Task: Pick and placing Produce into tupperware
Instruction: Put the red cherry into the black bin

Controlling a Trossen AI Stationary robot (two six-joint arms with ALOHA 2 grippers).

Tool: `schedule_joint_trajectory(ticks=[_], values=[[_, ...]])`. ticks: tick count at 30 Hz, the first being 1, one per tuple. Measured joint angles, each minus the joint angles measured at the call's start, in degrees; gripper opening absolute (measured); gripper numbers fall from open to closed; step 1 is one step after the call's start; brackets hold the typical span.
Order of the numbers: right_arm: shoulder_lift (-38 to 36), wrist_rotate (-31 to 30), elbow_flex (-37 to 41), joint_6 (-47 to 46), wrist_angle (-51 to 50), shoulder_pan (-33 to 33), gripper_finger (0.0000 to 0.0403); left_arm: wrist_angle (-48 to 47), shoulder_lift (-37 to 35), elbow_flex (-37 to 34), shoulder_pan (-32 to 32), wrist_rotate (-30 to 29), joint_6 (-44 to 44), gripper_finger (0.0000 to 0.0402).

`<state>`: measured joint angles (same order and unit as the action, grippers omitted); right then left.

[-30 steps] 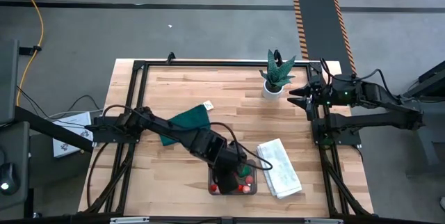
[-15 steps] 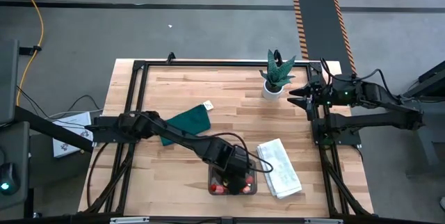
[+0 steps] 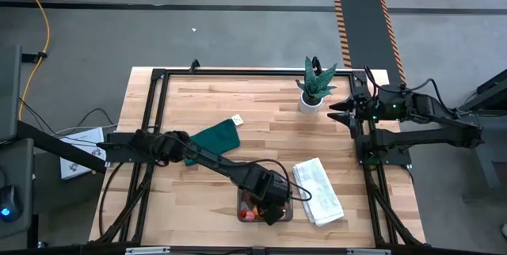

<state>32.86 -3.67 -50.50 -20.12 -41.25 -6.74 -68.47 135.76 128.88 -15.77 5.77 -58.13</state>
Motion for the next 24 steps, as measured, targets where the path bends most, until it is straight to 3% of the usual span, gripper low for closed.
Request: schedule_joint_trajectory(ticks=[24], values=[[0.0, 0.3, 0.0, 0.6, -0.1, 0.0, 0.0156, -0.5, 0.2, -0.1, 0.0, -0.8, 0.3, 0.0081]])
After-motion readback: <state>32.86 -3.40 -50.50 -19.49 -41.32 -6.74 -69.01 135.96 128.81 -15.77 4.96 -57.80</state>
